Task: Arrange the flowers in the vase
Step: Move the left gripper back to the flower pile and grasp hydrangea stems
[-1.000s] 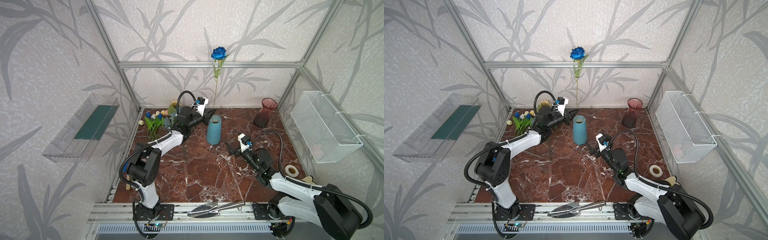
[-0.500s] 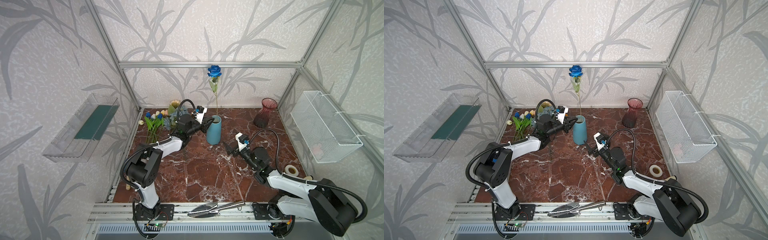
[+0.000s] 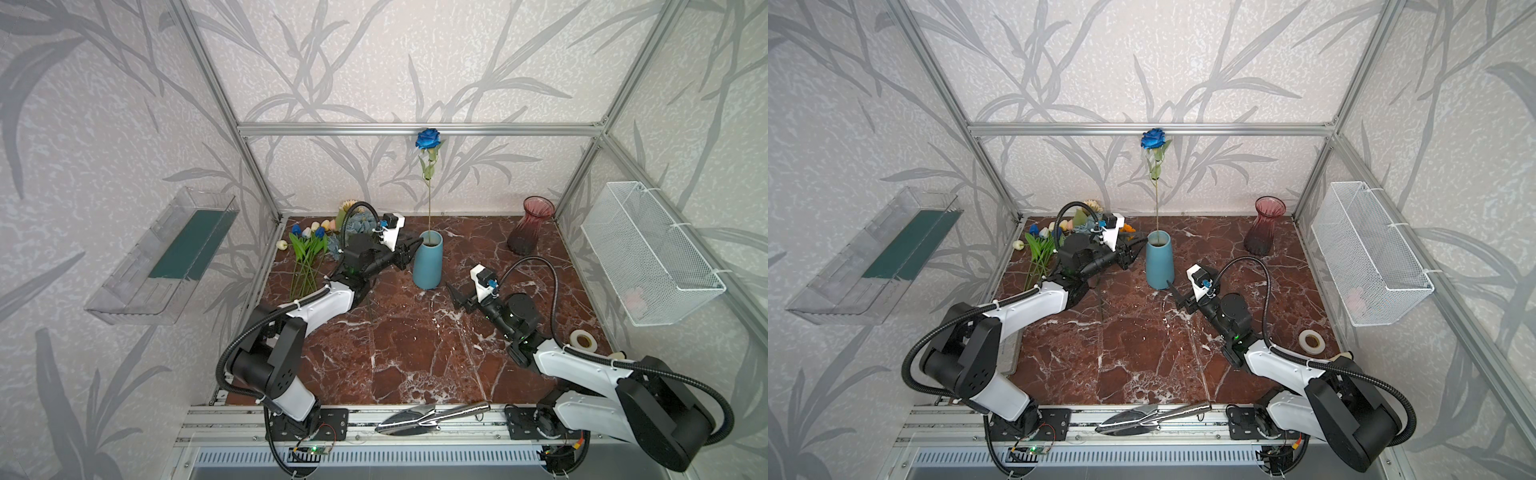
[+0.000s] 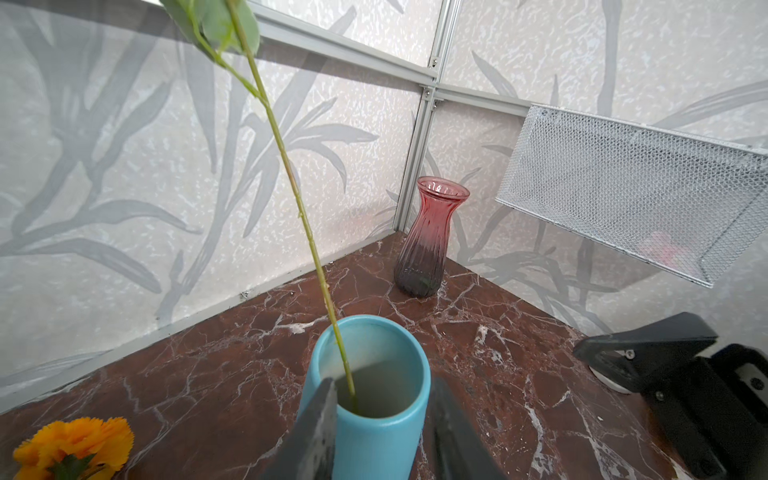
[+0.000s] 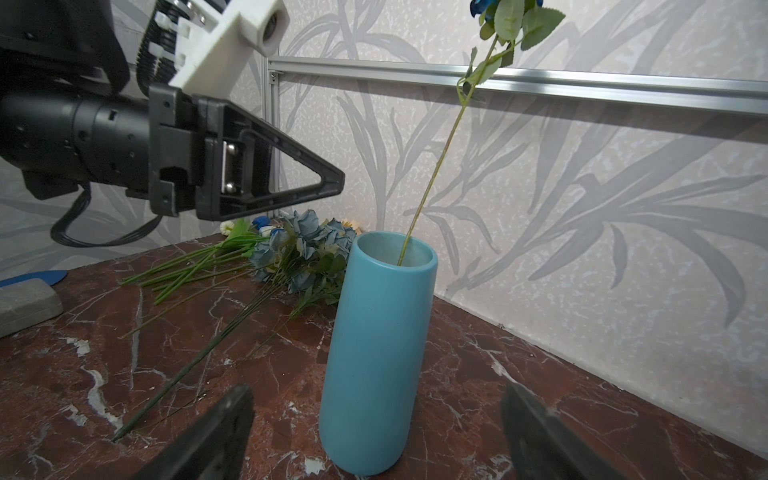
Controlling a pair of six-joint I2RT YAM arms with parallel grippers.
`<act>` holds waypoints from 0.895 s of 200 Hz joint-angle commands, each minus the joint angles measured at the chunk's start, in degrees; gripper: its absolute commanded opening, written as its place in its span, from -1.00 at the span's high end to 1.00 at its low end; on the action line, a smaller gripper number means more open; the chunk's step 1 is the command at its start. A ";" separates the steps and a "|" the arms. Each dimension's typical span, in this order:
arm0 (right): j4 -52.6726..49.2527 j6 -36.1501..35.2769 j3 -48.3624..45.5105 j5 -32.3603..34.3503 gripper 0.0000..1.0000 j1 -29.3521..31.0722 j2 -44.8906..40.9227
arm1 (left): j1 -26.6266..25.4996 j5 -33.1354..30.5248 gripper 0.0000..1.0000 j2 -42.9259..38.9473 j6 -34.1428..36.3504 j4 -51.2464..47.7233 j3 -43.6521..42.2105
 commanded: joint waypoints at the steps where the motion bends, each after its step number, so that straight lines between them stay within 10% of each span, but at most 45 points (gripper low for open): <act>1: 0.89 -0.47 1.50 -0.86 -0.87 -0.18 -0.60 | 2.35 -2.54 0.10 -5.15 -2.51 -2.15 -2.18; 56: -10.81 -3.93 3.47 -6.20 -0.89 3.48 -4.57 | 13.53 -14.90 0.08 -13.56 -11.71 -23.48 -4.54; 108: -11.10 -7.30 1.88 -9.62 -0.93 8.88 -1.23 | 13.57 -27.85 0.03 -15.46 -10.23 -48.90 -3.18; 179: 2.59 -2.15 -2.47 -7.60 -0.96 11.22 8.03 | 9.75 -30.42 -0.43 -7.38 -8.65 -63.67 1.47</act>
